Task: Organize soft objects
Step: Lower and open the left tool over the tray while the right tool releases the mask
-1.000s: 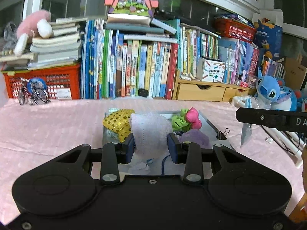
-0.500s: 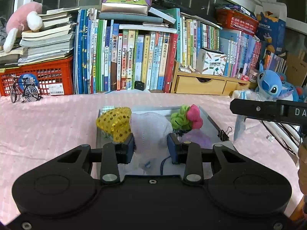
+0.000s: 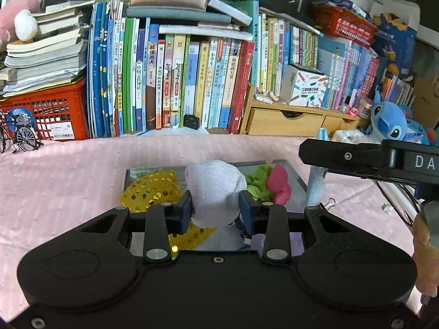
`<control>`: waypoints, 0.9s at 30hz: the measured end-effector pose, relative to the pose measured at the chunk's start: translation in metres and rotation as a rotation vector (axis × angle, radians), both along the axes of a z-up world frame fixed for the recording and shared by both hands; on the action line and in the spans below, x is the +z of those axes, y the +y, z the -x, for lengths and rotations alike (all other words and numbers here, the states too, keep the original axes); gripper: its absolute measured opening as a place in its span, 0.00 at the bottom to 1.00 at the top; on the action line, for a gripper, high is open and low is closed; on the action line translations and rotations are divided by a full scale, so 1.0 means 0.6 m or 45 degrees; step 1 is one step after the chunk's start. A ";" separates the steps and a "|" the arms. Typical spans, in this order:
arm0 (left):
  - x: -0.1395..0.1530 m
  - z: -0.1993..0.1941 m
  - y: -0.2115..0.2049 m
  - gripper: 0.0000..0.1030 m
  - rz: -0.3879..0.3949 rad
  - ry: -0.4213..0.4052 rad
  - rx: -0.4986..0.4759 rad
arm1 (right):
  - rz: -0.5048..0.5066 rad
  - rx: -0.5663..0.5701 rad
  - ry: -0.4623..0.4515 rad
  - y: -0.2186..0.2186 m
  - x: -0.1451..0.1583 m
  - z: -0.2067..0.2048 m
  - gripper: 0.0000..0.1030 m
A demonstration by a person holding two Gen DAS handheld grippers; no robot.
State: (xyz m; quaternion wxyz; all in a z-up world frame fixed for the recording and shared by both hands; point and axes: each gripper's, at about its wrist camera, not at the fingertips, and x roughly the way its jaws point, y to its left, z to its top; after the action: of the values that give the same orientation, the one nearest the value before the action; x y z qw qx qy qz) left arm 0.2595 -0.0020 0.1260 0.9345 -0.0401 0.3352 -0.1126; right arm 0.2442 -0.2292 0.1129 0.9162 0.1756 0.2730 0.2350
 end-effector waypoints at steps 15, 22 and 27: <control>-0.041 -0.093 -0.010 0.34 0.013 0.159 0.024 | 0.238 -0.002 0.109 0.040 -0.043 -0.070 0.58; -0.055 -0.114 -0.005 0.33 0.054 0.205 0.036 | 0.227 -0.023 0.172 0.028 -0.066 -0.091 0.58; -0.063 -0.122 -0.004 0.27 0.049 0.223 0.048 | 0.223 -0.039 0.215 0.020 -0.083 -0.102 0.58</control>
State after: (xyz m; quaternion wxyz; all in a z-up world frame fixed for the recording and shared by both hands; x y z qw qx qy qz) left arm 0.3329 -0.0042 0.0880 0.9027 -0.0740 0.4125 -0.0975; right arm 0.3052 -0.2169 0.0633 0.9053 0.1181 0.3659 0.1805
